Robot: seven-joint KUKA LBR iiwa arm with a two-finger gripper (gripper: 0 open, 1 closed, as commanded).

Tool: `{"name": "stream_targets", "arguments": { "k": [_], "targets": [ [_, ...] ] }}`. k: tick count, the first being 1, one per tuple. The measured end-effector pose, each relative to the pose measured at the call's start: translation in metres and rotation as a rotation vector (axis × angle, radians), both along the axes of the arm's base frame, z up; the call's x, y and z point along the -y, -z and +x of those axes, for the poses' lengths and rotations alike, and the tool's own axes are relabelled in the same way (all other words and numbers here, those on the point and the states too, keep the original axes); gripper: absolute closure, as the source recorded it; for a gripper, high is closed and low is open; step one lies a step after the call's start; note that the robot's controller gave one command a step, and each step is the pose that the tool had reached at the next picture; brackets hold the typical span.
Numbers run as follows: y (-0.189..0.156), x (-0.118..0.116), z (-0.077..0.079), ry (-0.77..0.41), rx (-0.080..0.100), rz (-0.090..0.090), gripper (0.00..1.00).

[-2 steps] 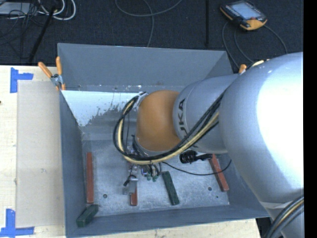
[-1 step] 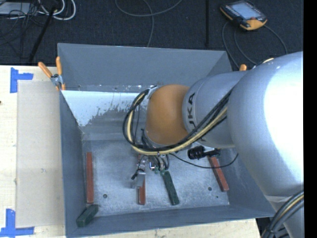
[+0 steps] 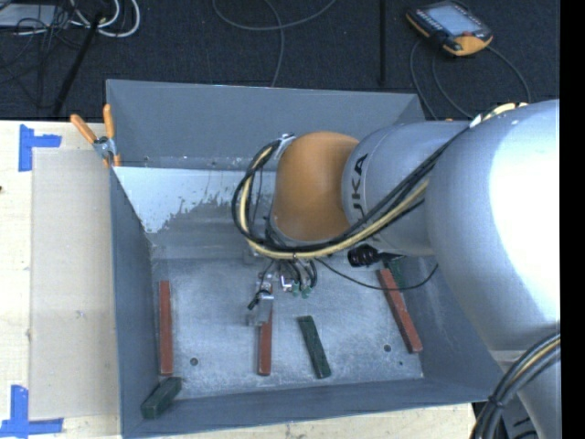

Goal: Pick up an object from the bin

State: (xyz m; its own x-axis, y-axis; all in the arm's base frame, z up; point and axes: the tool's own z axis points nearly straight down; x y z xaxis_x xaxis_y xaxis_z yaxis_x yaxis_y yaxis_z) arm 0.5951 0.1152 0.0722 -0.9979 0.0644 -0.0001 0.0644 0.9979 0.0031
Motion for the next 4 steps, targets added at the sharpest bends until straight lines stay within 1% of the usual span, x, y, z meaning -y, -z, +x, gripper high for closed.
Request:
{"name": "stream_targets", "arguments": {
  "k": [1,2,3,4],
  "targets": [
    [0.001,0.037,0.031,-0.03,0.001,-0.005,0.0],
    [-0.043,0.047,0.014,0.064,-0.004,-0.003,0.0],
    [-0.032,0.084,-0.005,-0.098,0.002,-0.003,0.0],
    [-0.009,0.077,-0.051,-0.09,0.0,-0.004,0.0]
  ]
}}
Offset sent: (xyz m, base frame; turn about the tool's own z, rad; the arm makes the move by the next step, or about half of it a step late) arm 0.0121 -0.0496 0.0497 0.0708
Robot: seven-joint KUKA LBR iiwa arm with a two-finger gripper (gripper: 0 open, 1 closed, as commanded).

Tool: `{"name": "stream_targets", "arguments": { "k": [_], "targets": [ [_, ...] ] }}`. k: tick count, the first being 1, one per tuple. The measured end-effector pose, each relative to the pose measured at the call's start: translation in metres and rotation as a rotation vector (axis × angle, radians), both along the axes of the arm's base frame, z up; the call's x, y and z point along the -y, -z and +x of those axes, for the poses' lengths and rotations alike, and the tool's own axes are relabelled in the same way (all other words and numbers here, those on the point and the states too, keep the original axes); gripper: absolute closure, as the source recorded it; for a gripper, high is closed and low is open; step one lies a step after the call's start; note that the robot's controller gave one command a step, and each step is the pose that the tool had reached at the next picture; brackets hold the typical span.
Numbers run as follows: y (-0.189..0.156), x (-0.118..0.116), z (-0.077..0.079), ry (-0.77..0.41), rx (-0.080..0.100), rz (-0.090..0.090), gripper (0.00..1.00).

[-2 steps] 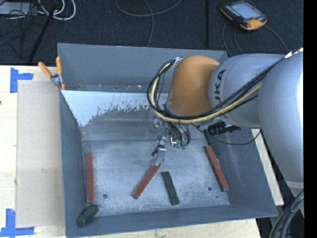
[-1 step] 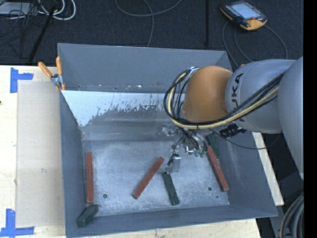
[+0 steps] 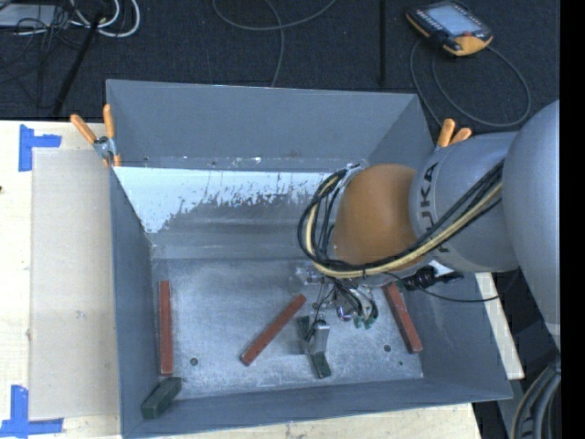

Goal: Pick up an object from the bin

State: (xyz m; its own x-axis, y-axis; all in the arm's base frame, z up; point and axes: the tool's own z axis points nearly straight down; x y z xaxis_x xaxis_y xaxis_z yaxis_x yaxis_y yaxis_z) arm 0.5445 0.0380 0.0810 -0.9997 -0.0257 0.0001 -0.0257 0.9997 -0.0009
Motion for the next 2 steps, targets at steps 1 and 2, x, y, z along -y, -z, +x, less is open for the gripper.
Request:
{"name": "stream_targets", "arguments": {
  "k": [1,2],
  "targets": [
    [-0.003,-0.018,0.002,0.003,-0.007,0.001,0.0],
    [0.009,-0.004,0.036,-0.412,0.004,0.003,1.0]
  ]
}}
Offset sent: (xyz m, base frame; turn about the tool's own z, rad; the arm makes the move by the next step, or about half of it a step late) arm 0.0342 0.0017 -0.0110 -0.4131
